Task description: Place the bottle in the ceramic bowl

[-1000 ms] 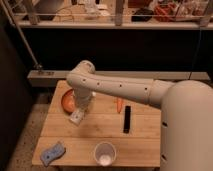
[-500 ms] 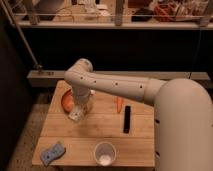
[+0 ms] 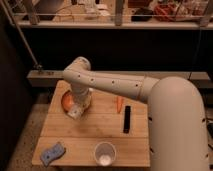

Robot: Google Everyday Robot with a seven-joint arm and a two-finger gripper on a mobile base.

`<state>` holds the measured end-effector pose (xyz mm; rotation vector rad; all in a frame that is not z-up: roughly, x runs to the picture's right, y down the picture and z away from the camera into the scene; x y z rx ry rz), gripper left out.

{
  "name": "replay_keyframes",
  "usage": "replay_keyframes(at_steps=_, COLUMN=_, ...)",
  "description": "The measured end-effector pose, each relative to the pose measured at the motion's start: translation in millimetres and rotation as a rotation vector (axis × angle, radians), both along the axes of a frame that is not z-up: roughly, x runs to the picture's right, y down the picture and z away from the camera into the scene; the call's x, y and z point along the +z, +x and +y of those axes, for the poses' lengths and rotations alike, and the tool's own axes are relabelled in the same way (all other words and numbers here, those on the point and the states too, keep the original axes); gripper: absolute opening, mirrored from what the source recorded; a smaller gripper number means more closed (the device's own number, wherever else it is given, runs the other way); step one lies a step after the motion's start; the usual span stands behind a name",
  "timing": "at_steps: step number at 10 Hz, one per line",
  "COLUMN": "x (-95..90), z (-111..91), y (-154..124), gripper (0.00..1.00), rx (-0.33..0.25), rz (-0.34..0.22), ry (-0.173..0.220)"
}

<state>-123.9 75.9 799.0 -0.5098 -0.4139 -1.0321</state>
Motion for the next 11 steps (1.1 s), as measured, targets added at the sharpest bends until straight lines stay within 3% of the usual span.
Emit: replay_keyframes(at_steps=11, x=28.2, z=-20, y=-9, gripper=0.04, rx=-0.026, rz=-0.019, ry=0.007)
